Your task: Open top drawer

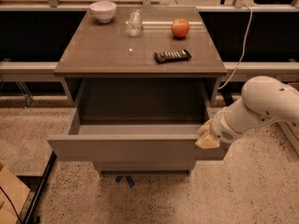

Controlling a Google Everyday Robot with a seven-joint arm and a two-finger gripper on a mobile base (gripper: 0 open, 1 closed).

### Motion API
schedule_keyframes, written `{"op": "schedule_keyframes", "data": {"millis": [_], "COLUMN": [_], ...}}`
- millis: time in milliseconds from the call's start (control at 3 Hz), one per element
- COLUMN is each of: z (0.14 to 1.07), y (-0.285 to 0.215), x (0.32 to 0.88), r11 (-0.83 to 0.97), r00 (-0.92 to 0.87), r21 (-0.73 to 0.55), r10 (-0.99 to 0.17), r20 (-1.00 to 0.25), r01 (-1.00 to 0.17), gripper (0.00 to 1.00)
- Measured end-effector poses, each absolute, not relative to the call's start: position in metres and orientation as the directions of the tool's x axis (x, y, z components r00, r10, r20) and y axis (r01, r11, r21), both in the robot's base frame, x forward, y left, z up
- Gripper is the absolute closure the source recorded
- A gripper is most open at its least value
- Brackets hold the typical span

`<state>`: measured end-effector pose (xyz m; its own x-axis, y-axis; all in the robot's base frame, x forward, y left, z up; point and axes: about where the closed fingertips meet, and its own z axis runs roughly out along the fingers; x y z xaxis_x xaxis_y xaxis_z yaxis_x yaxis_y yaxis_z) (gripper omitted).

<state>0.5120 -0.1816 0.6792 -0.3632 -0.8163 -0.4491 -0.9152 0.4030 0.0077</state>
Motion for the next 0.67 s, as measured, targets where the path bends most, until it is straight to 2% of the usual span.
{"op": "schedule_keyframes", "data": {"millis": [667], "z": [0.6795], "y": [-0.1952], "x": [0.4976], "r11": [0.414], "r00": [-0.391], "r21": [0.043], "r10": [-0.815], "r20": [-0.428], "r01": [-0.909], "gripper": [1.0]}}
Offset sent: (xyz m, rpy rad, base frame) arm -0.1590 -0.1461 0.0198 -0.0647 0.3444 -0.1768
